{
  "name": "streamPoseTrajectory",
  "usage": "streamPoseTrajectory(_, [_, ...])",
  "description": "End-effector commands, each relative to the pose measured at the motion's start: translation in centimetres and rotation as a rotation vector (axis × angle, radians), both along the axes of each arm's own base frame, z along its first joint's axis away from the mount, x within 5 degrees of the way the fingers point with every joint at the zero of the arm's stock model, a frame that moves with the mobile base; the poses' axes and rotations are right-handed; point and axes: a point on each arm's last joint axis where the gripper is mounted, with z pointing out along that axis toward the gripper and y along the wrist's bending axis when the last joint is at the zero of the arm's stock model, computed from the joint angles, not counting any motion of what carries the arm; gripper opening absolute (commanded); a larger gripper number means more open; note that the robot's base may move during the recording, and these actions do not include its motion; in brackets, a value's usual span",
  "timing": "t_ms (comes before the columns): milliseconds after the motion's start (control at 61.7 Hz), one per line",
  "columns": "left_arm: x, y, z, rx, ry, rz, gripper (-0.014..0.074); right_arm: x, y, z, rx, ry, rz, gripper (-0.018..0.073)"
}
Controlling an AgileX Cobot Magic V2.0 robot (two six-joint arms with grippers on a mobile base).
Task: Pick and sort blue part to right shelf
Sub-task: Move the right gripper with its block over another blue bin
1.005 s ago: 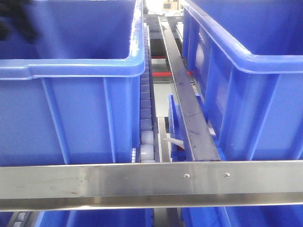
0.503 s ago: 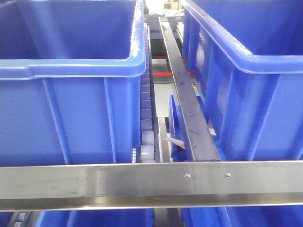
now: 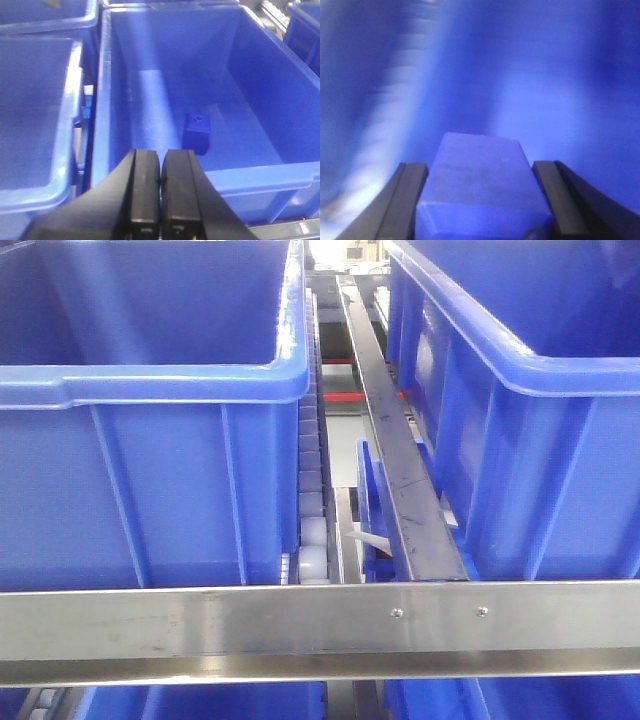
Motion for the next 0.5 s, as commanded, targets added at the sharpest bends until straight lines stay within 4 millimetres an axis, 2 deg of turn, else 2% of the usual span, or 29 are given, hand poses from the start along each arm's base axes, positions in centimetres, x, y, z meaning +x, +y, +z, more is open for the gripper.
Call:
streamPoseTrajectory(0, [-0.5,0.2,1.2,-0.017,-0.085,-0.003,0.0125,1.9,-1.6,2.0,0.005,-0.095,-0.077,0.0190])
streamPoseTrajectory(81, [-0.8,0.3,1.0,-0.017,-0.075,0.003,0.0125,3.8,-2.9,1.4,-0.013,-0.083,-0.124,0.0190])
streamPoseTrajectory(211, [-0.8,0.4,0.8,-0.013,-0.053,0.009,0.0125,6.9,-3.4,0.2,-0.068,-0.048,-0.117,0.0190])
streamPoseTrajectory(486, [-0.8,0.4,0.9,-0.016,-0.057,0.006,0.0125,14.2,-3.3,-5.2,-0.170,0.094,-0.071,0.0190])
